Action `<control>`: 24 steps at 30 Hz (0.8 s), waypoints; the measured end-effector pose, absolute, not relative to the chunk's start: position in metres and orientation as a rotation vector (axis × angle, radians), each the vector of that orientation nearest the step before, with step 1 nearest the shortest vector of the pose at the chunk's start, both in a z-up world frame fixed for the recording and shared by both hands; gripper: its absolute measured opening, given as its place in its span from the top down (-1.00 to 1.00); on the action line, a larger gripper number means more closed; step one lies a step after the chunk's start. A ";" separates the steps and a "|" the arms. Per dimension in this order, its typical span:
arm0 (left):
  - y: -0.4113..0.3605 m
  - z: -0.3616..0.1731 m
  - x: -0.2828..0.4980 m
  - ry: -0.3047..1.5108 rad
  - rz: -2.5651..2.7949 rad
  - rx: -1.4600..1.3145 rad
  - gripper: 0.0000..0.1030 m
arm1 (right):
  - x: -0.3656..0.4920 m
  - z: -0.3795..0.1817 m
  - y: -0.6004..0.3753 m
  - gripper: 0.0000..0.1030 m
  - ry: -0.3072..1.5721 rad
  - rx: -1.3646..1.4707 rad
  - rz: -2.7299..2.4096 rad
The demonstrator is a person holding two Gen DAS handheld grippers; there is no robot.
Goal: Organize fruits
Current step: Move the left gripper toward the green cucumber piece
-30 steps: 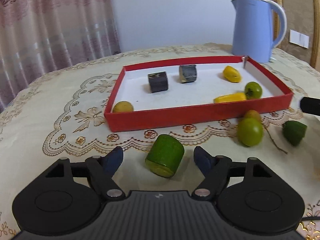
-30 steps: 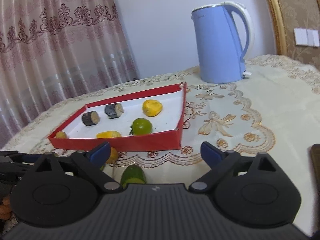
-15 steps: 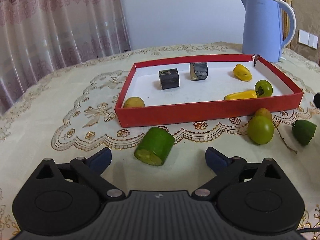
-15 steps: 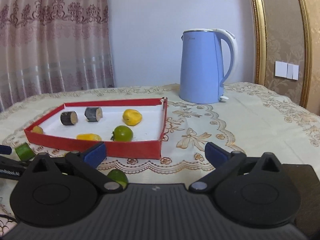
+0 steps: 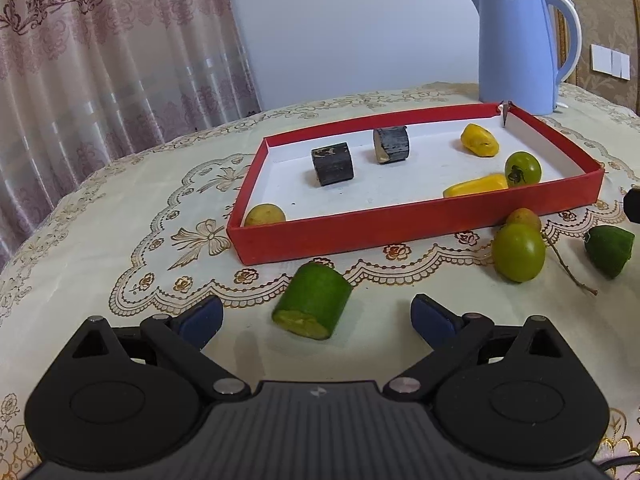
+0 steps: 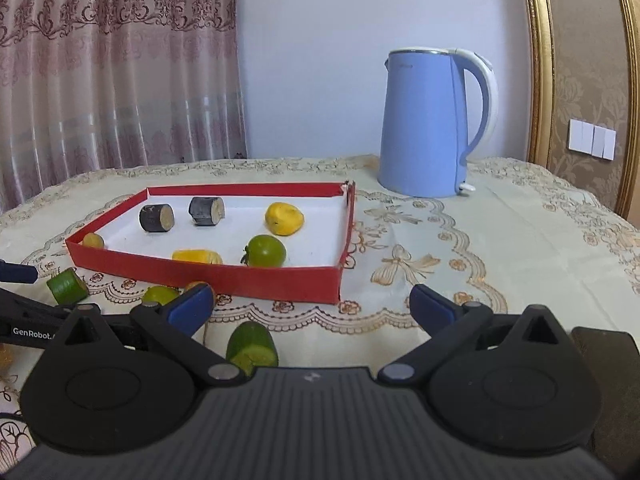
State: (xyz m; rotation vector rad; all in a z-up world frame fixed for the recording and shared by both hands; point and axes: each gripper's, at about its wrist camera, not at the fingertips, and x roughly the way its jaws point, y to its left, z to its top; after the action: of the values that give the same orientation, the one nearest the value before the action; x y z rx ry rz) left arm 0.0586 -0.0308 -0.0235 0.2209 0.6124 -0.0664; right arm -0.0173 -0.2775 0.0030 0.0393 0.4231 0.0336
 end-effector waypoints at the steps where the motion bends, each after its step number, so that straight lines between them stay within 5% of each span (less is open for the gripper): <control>1: -0.030 -0.023 0.059 0.615 -0.072 0.217 -0.96 | -0.018 0.003 -0.277 -1.00 0.427 0.034 0.035; 24: -0.021 -0.015 0.040 0.554 -0.229 0.214 -0.95 | -0.032 0.000 -0.261 -1.00 0.454 -0.098 0.115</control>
State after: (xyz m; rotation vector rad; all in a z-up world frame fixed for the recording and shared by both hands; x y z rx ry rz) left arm 0.0403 -0.0208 -0.0154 0.2142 0.5544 -0.2293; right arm -0.0322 -0.2613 0.0001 -0.0976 0.4536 0.1152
